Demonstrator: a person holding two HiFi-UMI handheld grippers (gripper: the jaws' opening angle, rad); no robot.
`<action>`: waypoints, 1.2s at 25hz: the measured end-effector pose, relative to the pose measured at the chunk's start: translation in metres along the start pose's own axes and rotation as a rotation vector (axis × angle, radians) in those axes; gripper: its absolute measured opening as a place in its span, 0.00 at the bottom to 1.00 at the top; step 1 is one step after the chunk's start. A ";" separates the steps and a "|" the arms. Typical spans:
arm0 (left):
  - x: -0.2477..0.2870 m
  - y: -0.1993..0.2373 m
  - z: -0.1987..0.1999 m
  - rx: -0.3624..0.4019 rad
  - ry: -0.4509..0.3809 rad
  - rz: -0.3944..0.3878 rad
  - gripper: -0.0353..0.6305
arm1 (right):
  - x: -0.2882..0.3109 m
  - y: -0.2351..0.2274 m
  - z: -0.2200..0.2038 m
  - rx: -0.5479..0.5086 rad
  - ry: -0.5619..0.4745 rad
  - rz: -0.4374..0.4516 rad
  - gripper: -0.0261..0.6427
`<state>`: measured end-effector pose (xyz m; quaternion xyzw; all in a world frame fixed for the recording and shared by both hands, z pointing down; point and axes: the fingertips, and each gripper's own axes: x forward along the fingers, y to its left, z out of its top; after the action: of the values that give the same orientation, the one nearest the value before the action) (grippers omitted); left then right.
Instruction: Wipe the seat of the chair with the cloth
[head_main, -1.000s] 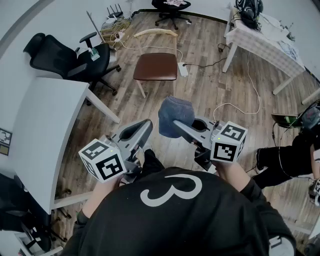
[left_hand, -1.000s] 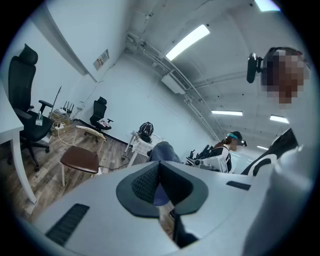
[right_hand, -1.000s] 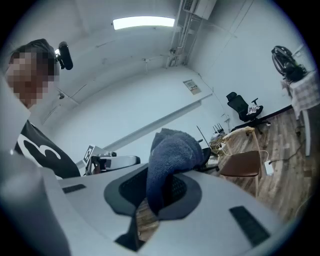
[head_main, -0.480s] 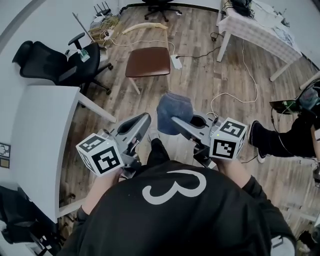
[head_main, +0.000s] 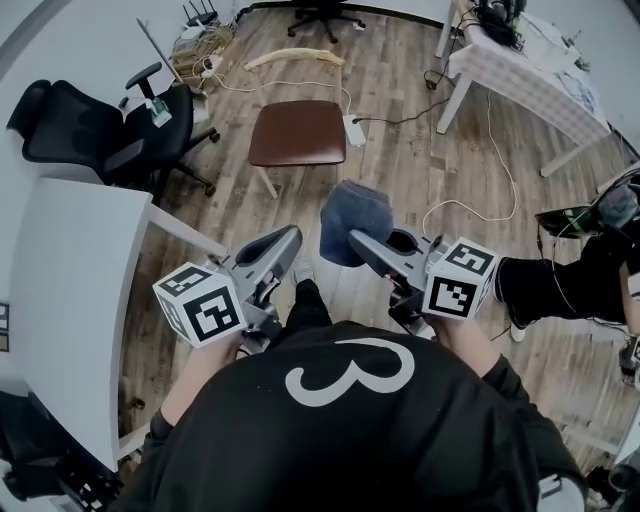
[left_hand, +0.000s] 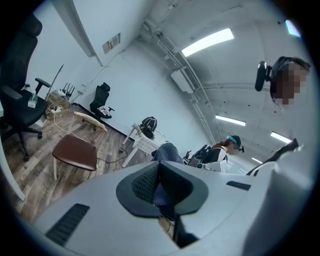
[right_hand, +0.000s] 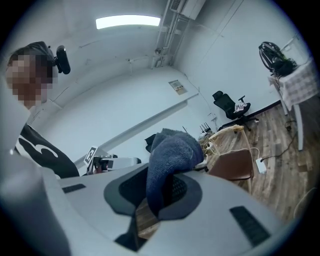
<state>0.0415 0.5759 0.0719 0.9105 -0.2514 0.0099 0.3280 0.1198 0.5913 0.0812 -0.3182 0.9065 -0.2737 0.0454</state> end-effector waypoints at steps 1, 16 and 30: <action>0.004 0.013 0.008 -0.006 0.007 0.001 0.07 | 0.013 -0.009 0.005 0.010 0.003 -0.004 0.11; 0.084 0.257 0.133 -0.105 0.155 0.116 0.07 | 0.212 -0.187 0.088 0.159 0.072 -0.124 0.11; 0.139 0.364 0.139 -0.226 0.231 0.187 0.07 | 0.276 -0.283 0.092 0.113 0.217 -0.231 0.11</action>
<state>-0.0262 0.1902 0.2039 0.8334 -0.2954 0.1166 0.4524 0.0805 0.1989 0.1768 -0.3857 0.8467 -0.3605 -0.0666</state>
